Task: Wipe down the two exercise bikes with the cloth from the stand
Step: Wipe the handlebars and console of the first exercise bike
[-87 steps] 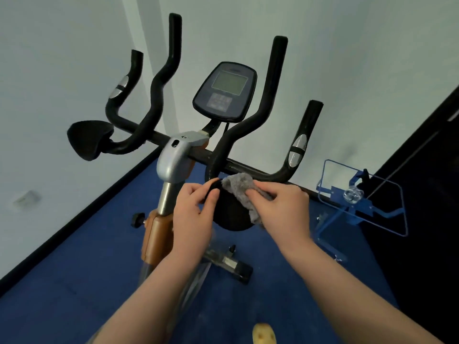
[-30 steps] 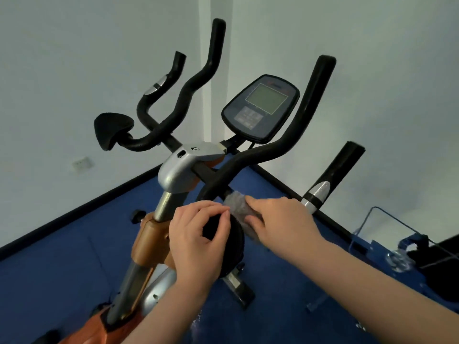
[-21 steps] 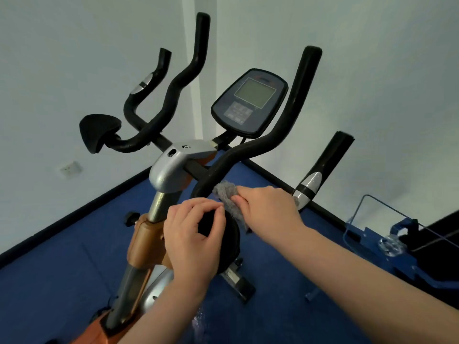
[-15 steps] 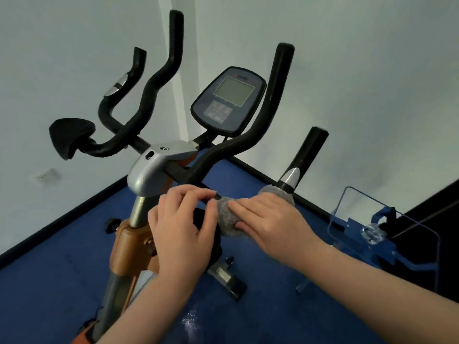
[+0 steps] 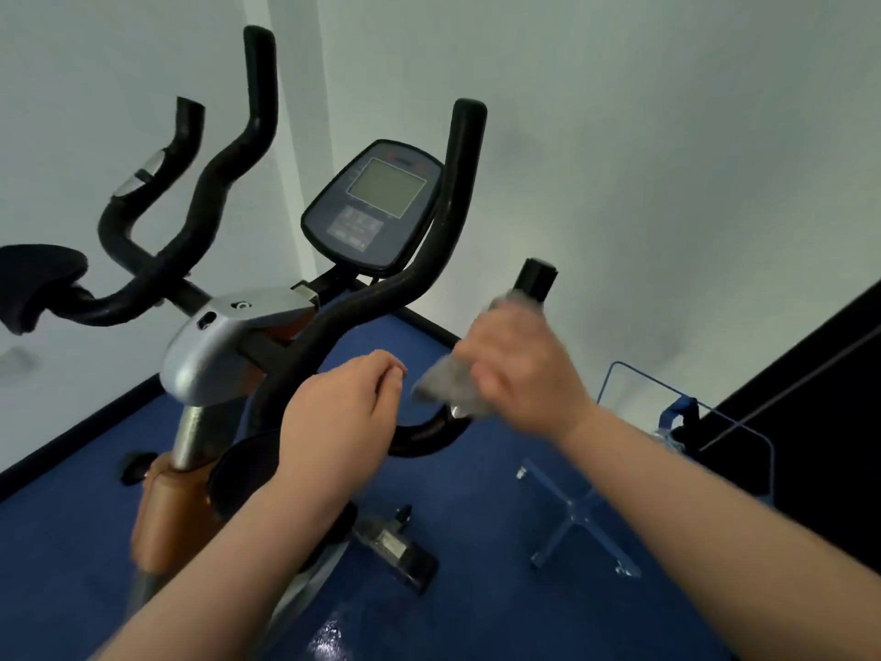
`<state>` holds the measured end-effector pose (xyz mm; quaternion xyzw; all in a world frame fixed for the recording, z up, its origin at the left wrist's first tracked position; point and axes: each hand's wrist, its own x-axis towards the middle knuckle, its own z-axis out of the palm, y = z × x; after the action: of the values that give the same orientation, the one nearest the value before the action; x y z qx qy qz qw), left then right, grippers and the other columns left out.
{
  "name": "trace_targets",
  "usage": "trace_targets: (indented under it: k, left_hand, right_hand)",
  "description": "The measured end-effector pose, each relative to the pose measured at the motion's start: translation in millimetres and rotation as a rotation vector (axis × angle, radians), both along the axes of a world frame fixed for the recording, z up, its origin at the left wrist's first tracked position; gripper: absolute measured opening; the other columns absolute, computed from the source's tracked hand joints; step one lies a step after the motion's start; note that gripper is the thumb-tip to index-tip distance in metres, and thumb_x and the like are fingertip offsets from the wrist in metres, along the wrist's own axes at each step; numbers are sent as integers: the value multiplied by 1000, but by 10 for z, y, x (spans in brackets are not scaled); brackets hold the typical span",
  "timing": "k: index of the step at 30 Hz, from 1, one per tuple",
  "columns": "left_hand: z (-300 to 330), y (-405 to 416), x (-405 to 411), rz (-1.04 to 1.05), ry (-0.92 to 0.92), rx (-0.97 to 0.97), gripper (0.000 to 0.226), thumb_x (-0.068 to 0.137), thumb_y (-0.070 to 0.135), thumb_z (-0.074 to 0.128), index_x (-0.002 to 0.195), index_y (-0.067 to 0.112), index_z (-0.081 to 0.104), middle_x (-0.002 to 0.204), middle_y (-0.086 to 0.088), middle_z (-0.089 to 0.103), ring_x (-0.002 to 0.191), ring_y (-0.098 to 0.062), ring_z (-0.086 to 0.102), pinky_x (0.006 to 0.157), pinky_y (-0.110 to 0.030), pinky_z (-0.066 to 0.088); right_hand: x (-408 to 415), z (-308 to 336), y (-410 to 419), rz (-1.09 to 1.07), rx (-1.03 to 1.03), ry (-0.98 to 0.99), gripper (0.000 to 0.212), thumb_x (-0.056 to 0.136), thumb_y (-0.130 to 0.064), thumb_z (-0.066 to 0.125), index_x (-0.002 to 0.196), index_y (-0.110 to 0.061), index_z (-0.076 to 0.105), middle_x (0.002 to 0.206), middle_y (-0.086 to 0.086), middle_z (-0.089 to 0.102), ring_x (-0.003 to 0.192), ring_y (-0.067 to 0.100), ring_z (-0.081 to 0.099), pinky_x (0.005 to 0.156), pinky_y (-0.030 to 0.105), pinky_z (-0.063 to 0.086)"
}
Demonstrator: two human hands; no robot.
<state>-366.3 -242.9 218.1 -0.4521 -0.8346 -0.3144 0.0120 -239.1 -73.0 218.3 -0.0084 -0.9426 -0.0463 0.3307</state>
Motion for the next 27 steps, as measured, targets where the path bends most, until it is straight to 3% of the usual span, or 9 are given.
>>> trace_targets:
  k: [4,6,8,11,14,17,20,24,27]
  left_hand:
    - [12,6,-2,-8,63,-129,31,94,38,35,84,23,60,59,0,60,60,-21,56,54,-37,39]
    - [9,4,9,-19,87,-122,34,95,38,36,75,20,57,58,-2,58,61,-24,56,53,-37,32]
    - [8,13,4,-28,99,-111,34,97,36,37,72,19,54,56,-2,56,59,-24,55,53,-35,28]
    - [-1,15,-17,-29,19,-123,39,95,41,27,85,24,60,70,1,67,71,-20,61,64,-40,45]
    - [-13,7,-17,-19,-7,-113,41,92,44,24,88,26,61,73,3,68,73,-18,61,66,-41,48]
    - [-22,13,-17,-19,-3,-103,42,92,44,25,86,26,62,71,4,68,71,-16,61,65,-41,48]
    - [-12,12,-12,-28,3,-118,43,91,44,24,84,26,62,70,4,68,71,-16,62,65,-40,49]
    - [-2,20,11,-16,14,-121,42,92,42,25,82,24,62,69,3,68,70,-18,62,65,-40,48]
    - [10,24,18,-20,20,-127,40,93,40,28,84,24,64,70,3,68,70,-19,62,67,-40,47]
  right_hand:
    - [-14,-70,-141,-175,-196,57,30,88,-29,47,93,-9,70,96,4,67,105,23,58,114,38,23]
    - [-31,-276,-410,-201,-256,94,33,84,-39,52,93,-12,69,98,3,66,112,23,55,113,43,23]
    - [-13,-260,-357,-131,-143,48,35,83,-41,52,91,-12,70,96,4,67,109,24,58,112,42,26]
    - [4,88,100,-69,106,-29,35,85,-39,49,85,-11,71,86,4,68,94,24,64,110,35,27]
    - [-52,372,430,-48,368,-59,38,89,-37,45,75,-12,68,74,2,65,82,24,65,104,39,35]
    - [-129,526,605,16,376,-40,31,88,-29,52,68,-9,64,70,5,62,71,26,61,71,35,51]
    - [-180,516,614,-75,178,59,29,88,-26,55,68,-7,64,68,6,63,62,25,58,47,33,44]
    - [-281,352,340,-342,-311,380,26,89,-24,58,75,-4,68,70,9,65,61,24,59,55,33,47]
    - [-498,305,92,-582,-748,699,25,93,-28,55,83,-8,65,79,3,63,64,10,50,58,28,41]
